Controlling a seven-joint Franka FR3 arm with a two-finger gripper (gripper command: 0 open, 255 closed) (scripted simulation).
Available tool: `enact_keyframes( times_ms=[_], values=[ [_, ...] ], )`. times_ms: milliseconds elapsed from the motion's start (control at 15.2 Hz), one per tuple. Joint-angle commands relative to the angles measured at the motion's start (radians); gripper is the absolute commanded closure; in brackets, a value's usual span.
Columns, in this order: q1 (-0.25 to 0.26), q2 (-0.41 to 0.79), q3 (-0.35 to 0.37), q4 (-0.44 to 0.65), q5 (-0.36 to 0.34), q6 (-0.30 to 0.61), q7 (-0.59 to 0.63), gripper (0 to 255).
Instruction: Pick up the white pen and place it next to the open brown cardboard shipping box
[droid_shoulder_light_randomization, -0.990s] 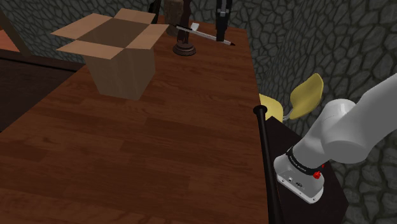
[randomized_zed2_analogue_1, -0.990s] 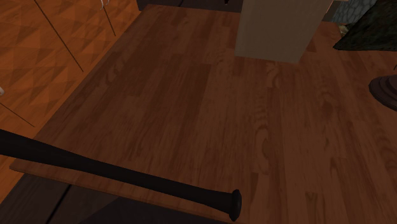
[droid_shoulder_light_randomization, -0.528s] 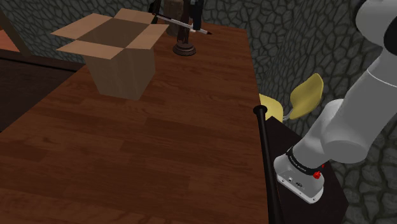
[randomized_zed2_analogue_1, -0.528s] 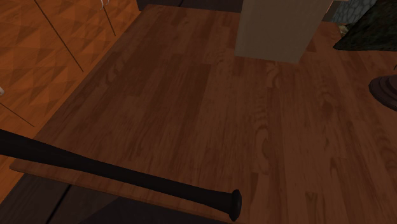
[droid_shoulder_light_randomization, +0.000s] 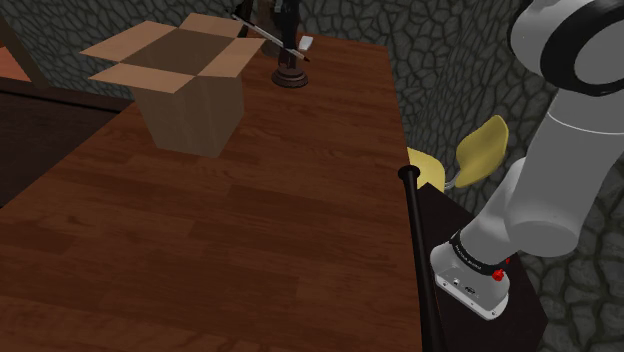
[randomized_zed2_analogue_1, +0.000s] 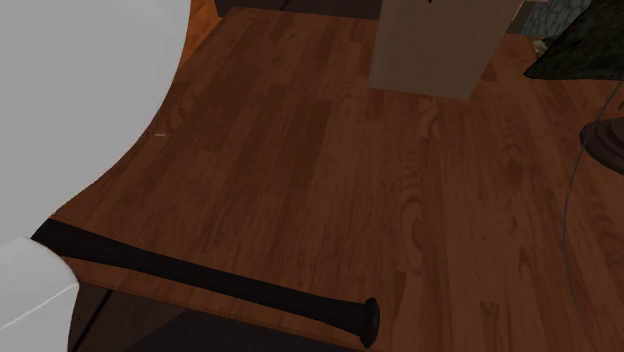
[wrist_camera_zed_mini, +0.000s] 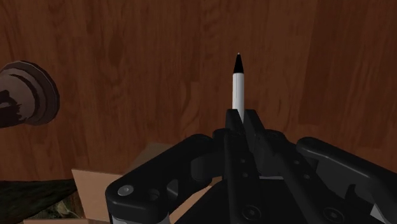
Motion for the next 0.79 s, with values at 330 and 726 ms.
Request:
enact_keyframes(
  times_ms=[330,726],
  values=[
    [-0.023,-0.062,-0.003,-0.187,0.022,0.128,0.01,255],
    [-0.033,-0.092,-0.006,-0.31,0.032,0.221,0.02,255]
  ],
)
